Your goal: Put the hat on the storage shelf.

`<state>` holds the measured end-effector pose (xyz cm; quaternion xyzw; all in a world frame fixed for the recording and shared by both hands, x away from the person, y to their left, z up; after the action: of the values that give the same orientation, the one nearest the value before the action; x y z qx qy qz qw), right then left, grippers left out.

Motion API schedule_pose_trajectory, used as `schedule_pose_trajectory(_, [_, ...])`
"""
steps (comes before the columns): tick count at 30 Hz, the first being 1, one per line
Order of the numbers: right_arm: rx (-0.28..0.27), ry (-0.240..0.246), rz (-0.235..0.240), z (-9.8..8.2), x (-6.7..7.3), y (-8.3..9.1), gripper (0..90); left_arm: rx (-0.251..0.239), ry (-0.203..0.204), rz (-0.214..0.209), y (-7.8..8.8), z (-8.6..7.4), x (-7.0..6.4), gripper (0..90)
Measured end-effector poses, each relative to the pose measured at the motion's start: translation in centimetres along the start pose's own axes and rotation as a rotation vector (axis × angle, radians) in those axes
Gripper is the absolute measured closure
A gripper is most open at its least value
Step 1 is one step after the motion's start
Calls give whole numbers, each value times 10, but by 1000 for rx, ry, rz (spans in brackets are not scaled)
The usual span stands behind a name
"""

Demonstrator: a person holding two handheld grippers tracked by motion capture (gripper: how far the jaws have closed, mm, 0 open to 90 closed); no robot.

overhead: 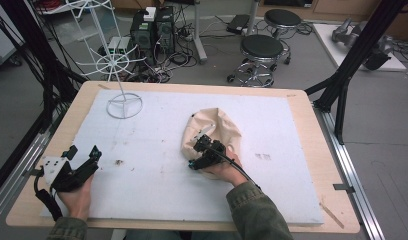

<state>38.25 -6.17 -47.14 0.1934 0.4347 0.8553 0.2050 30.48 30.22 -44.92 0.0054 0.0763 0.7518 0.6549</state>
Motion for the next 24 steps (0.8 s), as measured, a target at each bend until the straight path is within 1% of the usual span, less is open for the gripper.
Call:
schedule_pose_trajectory(2, [7,9,7,1,2,2,546,1,0,1,0,0,1,277])
schedule_pose_trajectory(3, [10,14,19,1,5,3,594,0,3,0,0,0,1,277])
schedule_pose_trajectory(4, [10,14,19,1,5,3,594,0,3,0,0,0,1,277])
schedule_pose_trajectory(5, [11,16,19,1,8,4,647,-1,2,1,0,0,1,277])
schedule_pose_trajectory(6, [11,16,19,1,8,4,647,0,0,0,0,0,1,277])
schedule_pose_trajectory(7, [-5,-7,41,0,7,5,668,1,0,-1,0,0,1,277])
schedule_pose_trajectory(8, [-23,-11,53,-1,7,6,677,1,0,-1,0,0,1,276])
schedule_pose_trajectory(10, [-33,-15,62,-1,7,7,684,0,4,-3,0,0,1,276])
schedule_pose_trajectory(11, [-45,-14,65,-2,7,9,692,0,5,-2,0,0,1,277])
schedule_pose_trajectory(12, [-74,2,62,-3,9,10,706,3,8,-3,0,-1,2,276])
schedule_pose_trajectory(13, [-81,11,62,-3,11,12,711,3,8,-3,0,-1,2,277])
schedule_pose_trajectory(15, [-103,33,43,-4,14,14,720,5,12,-5,0,-1,2,277])
schedule_pose_trajectory(16, [-103,33,43,-4,14,14,720,6,14,-5,0,-1,2,277])
schedule_pose_trajectory(17, [-147,69,13,-5,17,16,728,5,15,-8,1,0,2,277])
schedule_pose_trajectory(18, [-147,69,13,-5,17,16,728,4,15,-9,1,0,1,277])
schedule_pose_trajectory(20, [-193,74,-4,-8,19,19,734,3,16,-12,1,0,0,277])
schedule_pose_trajectory(21, [-227,84,-15,-10,20,21,735,3,17,-13,2,0,0,277])
schedule_pose_trajectory(22, [-227,84,-15,-10,20,21,735,4,19,-14,2,0,0,277])
schedule_pose_trajectory(23, [-260,89,-27,-13,22,23,737,4,19,-16,2,0,0,277])
schedule_pose_trajectory(24, [-265,96,-28,-13,22,24,737,4,20,-16,2,0,0,277])
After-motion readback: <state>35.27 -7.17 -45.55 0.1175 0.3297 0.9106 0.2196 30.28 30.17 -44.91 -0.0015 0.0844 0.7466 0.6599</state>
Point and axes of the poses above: each handheld gripper's, and its own axes: y roughly backward along the jaws, z roughly out of its top, x roughly to its left, the point moved 5 cm from there along -y, roughly forward along the jaws, and after that the axes turned 11 degrees about z, right-handed, at the moved point
